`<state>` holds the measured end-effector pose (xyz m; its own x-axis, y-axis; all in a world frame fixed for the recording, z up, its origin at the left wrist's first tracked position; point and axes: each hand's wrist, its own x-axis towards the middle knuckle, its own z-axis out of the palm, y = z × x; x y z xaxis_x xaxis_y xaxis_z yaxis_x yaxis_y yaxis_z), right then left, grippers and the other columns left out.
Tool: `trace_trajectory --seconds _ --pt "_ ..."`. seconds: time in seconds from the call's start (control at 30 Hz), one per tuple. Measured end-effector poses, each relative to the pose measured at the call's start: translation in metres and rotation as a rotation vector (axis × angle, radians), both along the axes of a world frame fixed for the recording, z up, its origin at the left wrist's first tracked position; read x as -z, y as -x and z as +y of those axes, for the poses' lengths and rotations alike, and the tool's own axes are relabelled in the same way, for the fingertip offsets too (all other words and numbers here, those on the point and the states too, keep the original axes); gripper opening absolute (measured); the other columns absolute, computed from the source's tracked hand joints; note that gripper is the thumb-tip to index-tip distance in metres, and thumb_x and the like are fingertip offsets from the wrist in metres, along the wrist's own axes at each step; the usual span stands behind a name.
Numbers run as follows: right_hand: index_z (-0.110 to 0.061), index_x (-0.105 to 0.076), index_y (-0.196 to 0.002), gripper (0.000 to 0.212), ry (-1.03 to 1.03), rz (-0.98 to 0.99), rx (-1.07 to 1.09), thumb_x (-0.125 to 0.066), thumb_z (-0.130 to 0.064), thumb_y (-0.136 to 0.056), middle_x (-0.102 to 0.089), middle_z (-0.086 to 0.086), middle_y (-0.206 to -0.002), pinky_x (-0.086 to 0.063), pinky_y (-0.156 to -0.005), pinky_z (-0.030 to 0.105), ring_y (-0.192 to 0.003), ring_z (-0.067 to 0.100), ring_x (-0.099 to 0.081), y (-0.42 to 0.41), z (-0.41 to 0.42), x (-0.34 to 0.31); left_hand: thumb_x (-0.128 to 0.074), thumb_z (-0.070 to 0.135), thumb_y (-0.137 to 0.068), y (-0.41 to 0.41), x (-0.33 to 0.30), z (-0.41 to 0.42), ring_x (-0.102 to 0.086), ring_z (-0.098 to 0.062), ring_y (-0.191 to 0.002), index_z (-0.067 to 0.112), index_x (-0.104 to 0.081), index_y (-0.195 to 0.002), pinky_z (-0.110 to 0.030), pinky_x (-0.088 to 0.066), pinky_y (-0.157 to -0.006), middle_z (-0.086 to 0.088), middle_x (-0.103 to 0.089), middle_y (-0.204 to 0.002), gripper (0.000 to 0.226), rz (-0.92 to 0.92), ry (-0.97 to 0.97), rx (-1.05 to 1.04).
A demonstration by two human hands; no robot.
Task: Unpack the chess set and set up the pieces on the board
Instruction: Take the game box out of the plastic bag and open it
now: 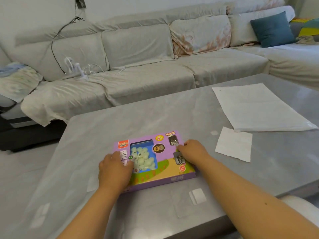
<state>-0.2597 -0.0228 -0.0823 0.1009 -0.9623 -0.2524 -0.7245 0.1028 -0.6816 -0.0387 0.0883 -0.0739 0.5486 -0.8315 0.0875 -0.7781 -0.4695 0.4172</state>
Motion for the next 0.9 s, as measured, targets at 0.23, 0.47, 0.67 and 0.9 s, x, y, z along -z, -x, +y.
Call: trace_trajectory --seconds 0.23,0.47,0.67,0.9 --pt "-0.004 -0.052 -0.087 0.022 -0.120 -0.238 0.171 -0.057 -0.026 -0.089 -0.060 0.017 -0.095 -0.050 -0.076 0.037 -0.093 0.035 -0.061 -0.010 0.006 -0.007 -0.057 0.048 -0.088 0.001 0.007 0.021 -0.057 -0.026 -0.101 0.014 -0.052 -0.122 -0.032 -0.044 -0.080 -0.008 -0.061 -0.116 0.048 0.102 0.047 0.006" --pt "-0.005 -0.054 -0.073 0.023 -0.337 -0.589 0.237 -0.066 -0.021 -0.086 -0.064 0.010 -0.055 -0.050 -0.045 0.025 -0.042 0.019 -0.060 -0.002 0.010 -0.024 -0.055 0.048 -0.090 -0.003 0.003 0.024 -0.054 -0.026 -0.110 0.012 -0.046 -0.134 -0.031 -0.042 -0.083 -0.010 -0.056 -0.125 0.058 0.142 0.030 0.014" --pt "-0.005 -0.055 -0.076 0.042 -0.227 -0.389 0.247 -0.081 -0.037 -0.069 -0.070 0.020 -0.087 -0.055 -0.081 0.049 -0.080 0.034 -0.069 0.006 0.010 -0.017 -0.051 0.054 -0.089 -0.006 0.013 0.023 -0.053 -0.026 -0.110 0.015 -0.042 -0.137 -0.033 -0.045 -0.088 -0.009 -0.055 -0.124 0.062 0.109 -0.002 0.016" --pt "-0.007 -0.056 -0.076 0.034 -0.233 -0.411 0.240 -0.076 -0.035 -0.076 -0.068 0.017 -0.079 -0.056 -0.081 0.043 -0.075 0.032 -0.068 0.010 0.015 -0.026 -0.049 0.058 -0.088 -0.010 0.020 0.021 -0.054 -0.024 -0.106 0.020 -0.043 -0.134 -0.032 -0.047 -0.082 -0.006 -0.055 -0.117 0.060 0.101 -0.009 0.007"
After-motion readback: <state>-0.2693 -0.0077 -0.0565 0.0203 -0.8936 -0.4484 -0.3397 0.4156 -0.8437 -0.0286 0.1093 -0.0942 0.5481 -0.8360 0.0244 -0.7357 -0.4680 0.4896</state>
